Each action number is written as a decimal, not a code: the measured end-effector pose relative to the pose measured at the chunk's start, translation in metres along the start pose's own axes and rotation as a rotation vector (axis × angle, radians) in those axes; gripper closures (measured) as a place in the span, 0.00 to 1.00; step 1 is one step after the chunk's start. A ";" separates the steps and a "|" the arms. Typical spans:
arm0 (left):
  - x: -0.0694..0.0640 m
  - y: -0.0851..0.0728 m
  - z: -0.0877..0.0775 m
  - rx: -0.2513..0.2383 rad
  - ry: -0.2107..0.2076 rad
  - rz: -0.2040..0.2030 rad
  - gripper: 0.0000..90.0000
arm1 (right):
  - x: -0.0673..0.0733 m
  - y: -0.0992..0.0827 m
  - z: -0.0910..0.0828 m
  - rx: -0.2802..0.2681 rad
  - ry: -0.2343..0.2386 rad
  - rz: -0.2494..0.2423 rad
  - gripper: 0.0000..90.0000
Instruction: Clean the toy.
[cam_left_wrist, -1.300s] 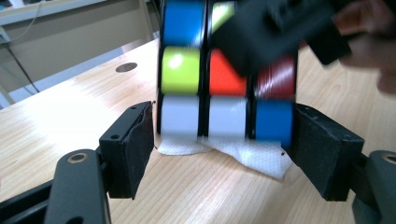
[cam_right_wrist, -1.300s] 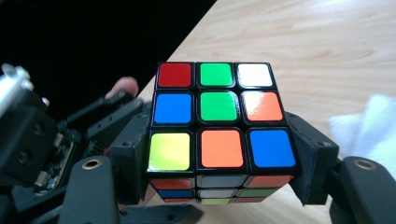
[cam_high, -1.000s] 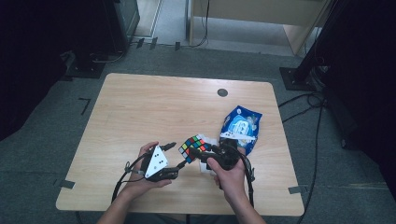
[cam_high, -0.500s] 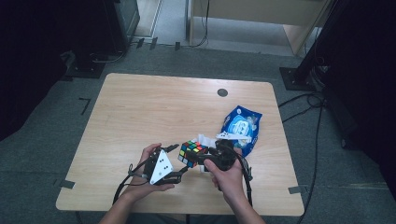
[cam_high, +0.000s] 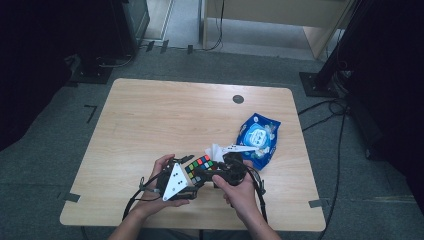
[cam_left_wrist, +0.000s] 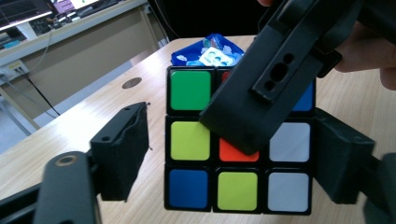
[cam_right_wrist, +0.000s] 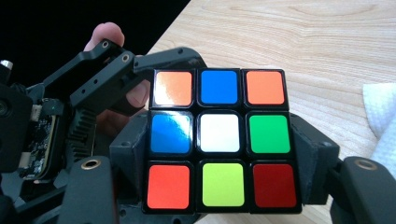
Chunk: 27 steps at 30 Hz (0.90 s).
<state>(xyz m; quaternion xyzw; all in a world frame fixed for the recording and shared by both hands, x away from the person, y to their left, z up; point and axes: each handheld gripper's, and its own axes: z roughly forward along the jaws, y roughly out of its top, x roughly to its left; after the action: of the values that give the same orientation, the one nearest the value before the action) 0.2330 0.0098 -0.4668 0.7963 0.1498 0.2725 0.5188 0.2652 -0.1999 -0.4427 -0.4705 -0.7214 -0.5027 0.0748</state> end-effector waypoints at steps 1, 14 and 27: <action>0.000 0.000 0.000 0.001 -0.002 0.002 0.26 | 0.001 0.000 0.001 0.000 -0.005 0.000 0.38; -0.003 0.000 -0.001 -0.002 -0.002 0.025 0.38 | 0.003 0.000 0.000 -0.014 0.016 -0.019 0.38; 0.035 -0.015 -0.011 0.026 0.091 -0.127 0.38 | -0.029 0.010 -0.024 -0.134 -0.100 -0.171 0.47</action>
<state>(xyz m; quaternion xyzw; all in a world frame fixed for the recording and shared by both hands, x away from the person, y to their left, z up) 0.2559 0.0424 -0.4673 0.7787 0.2272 0.2728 0.5173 0.2796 -0.2359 -0.4408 -0.4357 -0.7265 -0.5302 -0.0361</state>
